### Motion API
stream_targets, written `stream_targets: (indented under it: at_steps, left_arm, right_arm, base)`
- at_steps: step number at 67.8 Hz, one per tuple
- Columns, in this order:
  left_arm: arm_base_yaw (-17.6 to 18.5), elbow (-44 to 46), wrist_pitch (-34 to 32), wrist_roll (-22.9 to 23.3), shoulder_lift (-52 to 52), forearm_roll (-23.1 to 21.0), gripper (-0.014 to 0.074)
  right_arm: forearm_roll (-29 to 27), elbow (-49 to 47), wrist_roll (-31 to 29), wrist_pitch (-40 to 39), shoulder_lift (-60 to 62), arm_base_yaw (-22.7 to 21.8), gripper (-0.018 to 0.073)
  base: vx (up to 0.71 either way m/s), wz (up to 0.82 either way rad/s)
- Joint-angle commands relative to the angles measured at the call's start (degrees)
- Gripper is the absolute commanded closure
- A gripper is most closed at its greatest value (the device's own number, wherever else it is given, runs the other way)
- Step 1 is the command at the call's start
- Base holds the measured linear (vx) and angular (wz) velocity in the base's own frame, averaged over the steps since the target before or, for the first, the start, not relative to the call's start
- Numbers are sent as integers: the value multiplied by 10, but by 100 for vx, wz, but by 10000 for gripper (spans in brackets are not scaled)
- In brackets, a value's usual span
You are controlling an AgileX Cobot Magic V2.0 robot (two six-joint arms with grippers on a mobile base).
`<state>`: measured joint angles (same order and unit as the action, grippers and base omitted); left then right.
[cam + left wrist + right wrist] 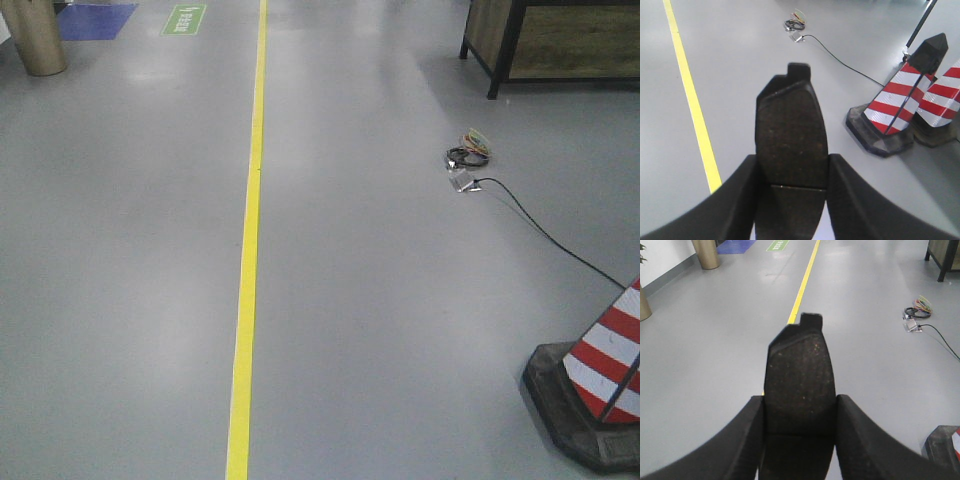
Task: Move and align brake pads A on conveyor
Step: 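Drive forward along the yellow floor line holding both pads, then turn past the striped cones and drive up to the conveyor belt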
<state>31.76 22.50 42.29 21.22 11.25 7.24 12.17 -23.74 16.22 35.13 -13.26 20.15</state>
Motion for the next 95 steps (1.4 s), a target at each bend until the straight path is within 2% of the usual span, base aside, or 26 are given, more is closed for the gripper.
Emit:
stream_targets:
  at_steps: [1, 36, 95]
  left_arm:
    - [1, 17, -52, 2, 4, 1, 602]
    - [1, 17, -52, 2, 4, 1, 602]
    - [1, 17, -53, 2, 4, 1, 602]
  right_arm:
    - [11, -17, -3, -57, -5, -2, 564]
    - [11, -17, -3, -57, -5, -2, 564]
    - [11, -17, -3, -57, -5, -2, 564]
  base:
    - [46, -8]
    - [37, -34]
    - [23, -81]
